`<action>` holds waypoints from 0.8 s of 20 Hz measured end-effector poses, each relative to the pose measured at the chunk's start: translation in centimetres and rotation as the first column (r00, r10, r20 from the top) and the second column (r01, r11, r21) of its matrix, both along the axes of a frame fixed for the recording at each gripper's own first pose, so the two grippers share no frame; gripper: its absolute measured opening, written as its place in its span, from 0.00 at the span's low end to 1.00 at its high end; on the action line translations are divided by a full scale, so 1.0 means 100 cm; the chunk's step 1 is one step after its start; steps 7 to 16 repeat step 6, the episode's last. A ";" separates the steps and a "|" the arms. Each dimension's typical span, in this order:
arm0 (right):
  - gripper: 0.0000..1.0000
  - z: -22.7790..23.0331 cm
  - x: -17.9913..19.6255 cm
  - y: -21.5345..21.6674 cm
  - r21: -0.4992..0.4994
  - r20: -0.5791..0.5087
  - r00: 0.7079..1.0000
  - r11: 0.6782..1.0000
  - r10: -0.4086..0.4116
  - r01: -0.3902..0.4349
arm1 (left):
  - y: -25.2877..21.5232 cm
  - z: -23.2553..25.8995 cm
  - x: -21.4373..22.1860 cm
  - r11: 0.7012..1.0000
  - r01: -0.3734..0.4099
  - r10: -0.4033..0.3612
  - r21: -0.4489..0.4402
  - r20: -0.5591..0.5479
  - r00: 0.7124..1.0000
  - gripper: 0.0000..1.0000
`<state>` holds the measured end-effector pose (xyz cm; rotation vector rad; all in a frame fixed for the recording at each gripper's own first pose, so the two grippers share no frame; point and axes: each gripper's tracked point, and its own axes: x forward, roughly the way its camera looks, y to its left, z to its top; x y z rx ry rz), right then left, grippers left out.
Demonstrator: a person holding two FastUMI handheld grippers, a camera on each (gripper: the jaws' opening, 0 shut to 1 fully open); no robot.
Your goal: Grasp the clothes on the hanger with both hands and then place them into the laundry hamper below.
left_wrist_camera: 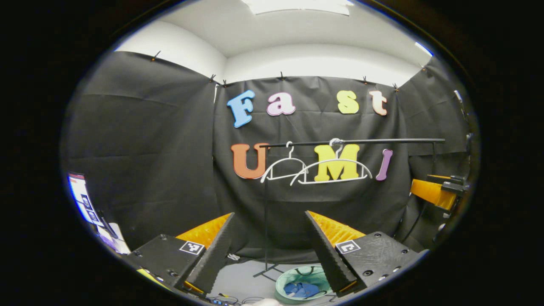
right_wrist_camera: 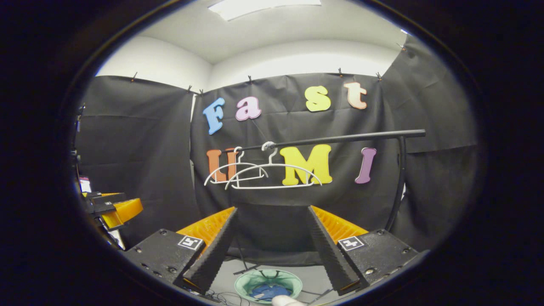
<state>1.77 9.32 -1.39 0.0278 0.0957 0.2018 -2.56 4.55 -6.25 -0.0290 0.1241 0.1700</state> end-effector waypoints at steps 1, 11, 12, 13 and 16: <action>1.00 0.001 -0.001 0.001 0.002 0.001 1.000 1.000 0.001 -0.001 | -0.001 0.001 -0.001 1.000 0.004 -0.004 0.003 0.000 1.000 1.00; 1.00 -0.003 -0.004 0.003 0.004 -0.009 1.000 1.000 0.012 -0.012 | -0.007 0.002 -0.003 1.000 0.010 -0.010 0.007 -0.004 1.000 1.00; 1.00 -0.003 -0.004 0.003 0.004 -0.009 1.000 1.000 0.012 -0.012 | -0.007 0.002 -0.003 1.000 0.010 -0.010 0.007 -0.004 1.000 1.00; 1.00 -0.003 -0.004 0.003 0.004 -0.009 1.000 1.000 0.012 -0.012 | -0.007 0.002 -0.003 1.000 0.010 -0.010 0.007 -0.004 1.000 1.00; 1.00 -0.003 -0.004 0.003 0.004 -0.009 1.000 1.000 0.012 -0.012 | -0.007 0.002 -0.003 1.000 0.010 -0.010 0.007 -0.004 1.000 1.00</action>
